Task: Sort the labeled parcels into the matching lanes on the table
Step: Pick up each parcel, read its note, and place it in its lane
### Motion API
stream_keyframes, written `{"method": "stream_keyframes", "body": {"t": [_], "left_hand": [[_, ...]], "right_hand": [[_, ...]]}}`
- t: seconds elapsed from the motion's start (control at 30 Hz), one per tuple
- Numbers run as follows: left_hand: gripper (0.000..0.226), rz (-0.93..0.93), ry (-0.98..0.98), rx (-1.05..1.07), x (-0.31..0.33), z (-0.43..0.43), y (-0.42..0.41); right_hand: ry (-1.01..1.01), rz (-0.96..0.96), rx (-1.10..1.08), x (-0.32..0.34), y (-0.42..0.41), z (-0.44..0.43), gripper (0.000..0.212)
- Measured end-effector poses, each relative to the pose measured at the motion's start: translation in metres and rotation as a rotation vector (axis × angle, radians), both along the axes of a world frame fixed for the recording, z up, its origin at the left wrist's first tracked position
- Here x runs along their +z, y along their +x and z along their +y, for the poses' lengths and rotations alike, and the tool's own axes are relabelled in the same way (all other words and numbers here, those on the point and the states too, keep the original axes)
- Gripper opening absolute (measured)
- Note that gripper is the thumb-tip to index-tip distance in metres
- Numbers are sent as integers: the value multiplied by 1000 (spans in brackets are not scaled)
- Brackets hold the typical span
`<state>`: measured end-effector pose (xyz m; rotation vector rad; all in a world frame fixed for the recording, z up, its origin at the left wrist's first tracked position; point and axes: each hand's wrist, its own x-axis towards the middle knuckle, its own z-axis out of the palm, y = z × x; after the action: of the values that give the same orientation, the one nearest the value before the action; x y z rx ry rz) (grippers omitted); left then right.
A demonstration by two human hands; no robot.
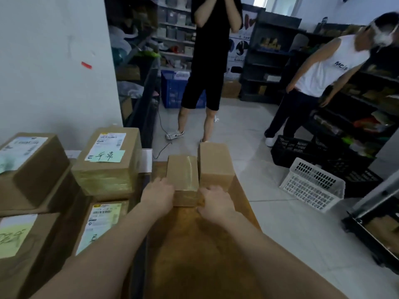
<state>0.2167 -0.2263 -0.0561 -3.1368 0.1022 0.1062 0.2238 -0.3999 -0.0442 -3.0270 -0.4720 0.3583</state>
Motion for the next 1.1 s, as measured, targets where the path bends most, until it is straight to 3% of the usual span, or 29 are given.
{"method": "stream_keyframes", "body": {"t": [0.23, 0.4, 0.47, 0.57, 0.63, 0.7, 0.8, 0.93, 1.0, 1.07, 1.1], "left_hand": [[42, 136, -137, 212, -37, -10, 31], [72, 219, -523, 418, -49, -16, 39], [65, 165, -696, 536, -53, -19, 39], [28, 66, -967, 672, -59, -23, 30], [34, 39, -1058, 713, -61, -31, 17], [46, -32, -1033, 703, -62, -41, 6], [40, -115, -1128, 666, -56, -57, -10], [23, -208, -1063, 539, -54, -73, -30], [27, -216, -1062, 546, -54, -76, -40], [50, -190, -1107, 584, -53, -77, -49], [62, -188, -1089, 585, -53, -77, -52]], "right_hand": [[167, 104, 27, -38, 52, -7, 45], [420, 248, -50, -63, 69, -5, 55], [538, 263, -113, -67, 68, -5, 64], [644, 257, -249, -65, 63, -10, 77], [640, 253, -336, -63, 58, -15, 89], [617, 258, -392, -66, 52, -20, 96], [658, 337, -486, -65, 37, -24, 106], [746, 492, -625, -60, 14, -28, 145], [782, 571, -687, -59, 4, -31, 156], [882, 646, -760, -55, -7, -36, 144], [940, 685, -779, -53, -15, -39, 127]]}}
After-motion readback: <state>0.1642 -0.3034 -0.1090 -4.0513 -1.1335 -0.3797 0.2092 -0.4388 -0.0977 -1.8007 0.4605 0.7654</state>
